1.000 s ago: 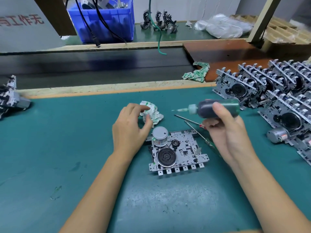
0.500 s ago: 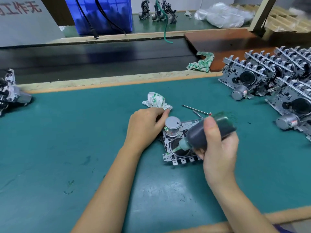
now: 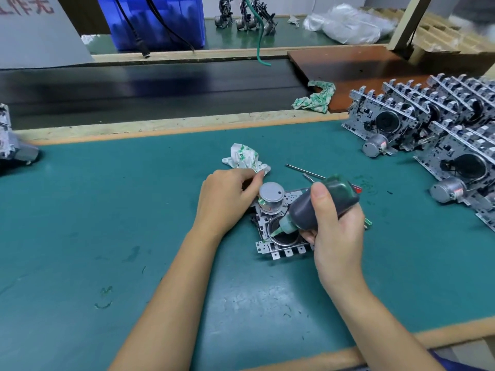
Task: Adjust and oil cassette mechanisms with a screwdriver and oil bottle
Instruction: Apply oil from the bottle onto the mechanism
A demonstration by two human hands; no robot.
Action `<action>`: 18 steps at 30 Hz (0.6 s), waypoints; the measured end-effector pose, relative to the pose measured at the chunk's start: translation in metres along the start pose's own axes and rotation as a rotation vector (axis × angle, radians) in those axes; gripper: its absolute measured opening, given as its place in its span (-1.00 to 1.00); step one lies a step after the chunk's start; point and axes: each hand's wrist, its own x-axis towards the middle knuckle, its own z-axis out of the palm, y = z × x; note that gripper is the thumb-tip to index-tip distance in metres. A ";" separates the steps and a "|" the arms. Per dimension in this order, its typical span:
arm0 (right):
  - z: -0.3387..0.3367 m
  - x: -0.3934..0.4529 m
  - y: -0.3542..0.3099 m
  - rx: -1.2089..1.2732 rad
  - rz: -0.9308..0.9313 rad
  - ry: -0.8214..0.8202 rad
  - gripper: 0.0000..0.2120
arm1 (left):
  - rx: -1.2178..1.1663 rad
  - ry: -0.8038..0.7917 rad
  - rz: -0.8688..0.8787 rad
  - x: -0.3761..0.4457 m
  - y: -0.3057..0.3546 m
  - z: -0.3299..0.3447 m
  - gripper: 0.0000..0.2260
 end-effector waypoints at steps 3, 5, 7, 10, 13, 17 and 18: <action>0.000 0.001 0.001 -0.008 0.005 -0.015 -0.69 | -0.015 0.001 -0.008 0.000 0.000 0.000 -0.59; 0.000 0.000 0.001 -0.015 0.003 -0.029 -0.69 | -0.028 0.002 -0.010 0.000 0.000 -0.001 -0.58; 0.000 0.000 0.000 -0.026 0.001 -0.035 -0.70 | -0.038 0.002 -0.015 0.000 0.001 -0.001 -0.57; 0.000 0.000 -0.001 -0.036 -0.001 -0.033 -0.69 | -0.040 0.000 -0.022 0.000 0.001 -0.001 -0.57; 0.000 -0.001 -0.001 -0.053 -0.016 -0.044 -0.66 | -0.037 -0.003 -0.029 -0.001 0.001 -0.001 -0.58; 0.000 -0.001 -0.002 -0.042 -0.021 -0.043 -0.57 | -0.030 -0.006 -0.026 -0.001 0.001 -0.001 -0.58; 0.000 -0.001 -0.002 -0.040 -0.022 -0.042 -0.56 | -0.027 -0.005 -0.026 -0.001 0.001 -0.001 -0.58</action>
